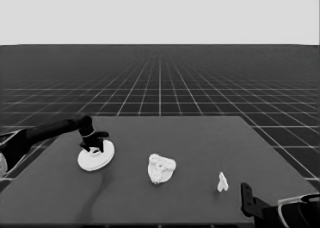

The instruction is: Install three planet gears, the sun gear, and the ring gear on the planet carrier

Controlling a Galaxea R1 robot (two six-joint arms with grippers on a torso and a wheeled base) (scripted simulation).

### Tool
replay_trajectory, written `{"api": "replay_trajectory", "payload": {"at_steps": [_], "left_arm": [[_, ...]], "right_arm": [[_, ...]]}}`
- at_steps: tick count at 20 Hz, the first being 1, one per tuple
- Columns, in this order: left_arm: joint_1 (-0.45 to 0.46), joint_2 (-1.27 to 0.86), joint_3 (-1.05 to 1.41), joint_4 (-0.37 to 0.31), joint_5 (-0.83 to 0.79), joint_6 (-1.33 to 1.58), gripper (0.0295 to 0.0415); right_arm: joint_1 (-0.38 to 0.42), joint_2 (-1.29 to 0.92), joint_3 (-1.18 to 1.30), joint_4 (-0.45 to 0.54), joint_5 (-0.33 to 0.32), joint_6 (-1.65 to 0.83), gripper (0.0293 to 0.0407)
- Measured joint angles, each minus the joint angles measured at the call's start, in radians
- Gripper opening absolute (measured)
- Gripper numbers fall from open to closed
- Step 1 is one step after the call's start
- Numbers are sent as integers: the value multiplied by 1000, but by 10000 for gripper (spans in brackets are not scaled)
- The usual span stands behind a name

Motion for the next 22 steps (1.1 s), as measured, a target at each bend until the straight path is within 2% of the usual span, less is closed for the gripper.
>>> {"api": "replay_trajectory", "payload": {"at_steps": [6,9,16,17,18,19,22], "left_arm": [[0,0,0,0,0,0,348],[-136,-69,141,-50,129,-61,348],[-172,-71,143,-70,160,-60,348],[-156,-84,527,-8,171,-538,349],[-140,104,667,19,196,-811,354],[-130,285,619,27,211,-911,355],[-121,511,435,32,217,-931,354]], "right_arm": [[0,0,0,0,0,0,385],[0,0,0,0,0,0,385],[0,0,0,0,0,0,385],[0,0,0,0,0,0,385],[0,0,0,0,0,0,385],[0,0,0,0,0,0,385],[0,0,0,0,0,0,385]]}}
